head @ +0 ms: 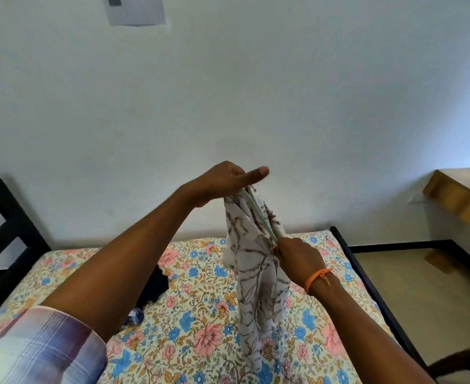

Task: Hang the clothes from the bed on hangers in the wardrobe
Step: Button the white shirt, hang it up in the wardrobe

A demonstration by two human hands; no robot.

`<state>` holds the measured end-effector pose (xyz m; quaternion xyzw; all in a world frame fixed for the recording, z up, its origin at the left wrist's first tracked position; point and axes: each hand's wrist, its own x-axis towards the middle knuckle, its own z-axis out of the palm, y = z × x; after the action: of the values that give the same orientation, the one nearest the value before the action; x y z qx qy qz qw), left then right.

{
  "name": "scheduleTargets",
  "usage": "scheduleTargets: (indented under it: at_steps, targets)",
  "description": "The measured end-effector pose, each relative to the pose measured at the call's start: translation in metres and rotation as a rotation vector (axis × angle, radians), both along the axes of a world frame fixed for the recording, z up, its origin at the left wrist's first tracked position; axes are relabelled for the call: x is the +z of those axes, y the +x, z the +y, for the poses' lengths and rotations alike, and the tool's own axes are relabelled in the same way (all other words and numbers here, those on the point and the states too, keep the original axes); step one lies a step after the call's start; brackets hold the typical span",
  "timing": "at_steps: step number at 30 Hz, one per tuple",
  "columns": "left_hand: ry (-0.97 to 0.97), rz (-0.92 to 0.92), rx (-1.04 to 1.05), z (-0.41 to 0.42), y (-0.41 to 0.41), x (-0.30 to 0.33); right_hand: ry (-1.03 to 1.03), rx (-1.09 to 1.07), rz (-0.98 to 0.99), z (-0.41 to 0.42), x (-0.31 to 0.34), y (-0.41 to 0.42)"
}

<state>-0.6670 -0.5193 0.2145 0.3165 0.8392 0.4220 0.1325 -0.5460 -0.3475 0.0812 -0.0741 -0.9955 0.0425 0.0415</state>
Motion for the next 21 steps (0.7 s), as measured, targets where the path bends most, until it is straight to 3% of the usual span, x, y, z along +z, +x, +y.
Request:
scheduleTargets:
  at_steps: [2,6,11,15,21]
  targets:
    - [-0.037,0.098,0.065,0.001,-0.004,-0.007,-0.018,0.014,-0.052,0.004,-0.001,0.000]
    - [-0.135,0.471,0.290,0.005,-0.001,-0.022,-0.091,0.066,-0.121,0.014,-0.004,0.002]
    - [-0.390,0.882,0.435,0.000,0.004,-0.030,-0.082,0.173,0.038,0.018,-0.002,0.011]
    - [-0.411,1.224,0.479,0.000,-0.006,-0.040,0.041,0.330,0.215,0.011,-0.017,0.018]
    - [-0.500,1.285,0.414,0.002,-0.003,-0.051,0.069,0.303,0.151,0.001,-0.028,0.023]
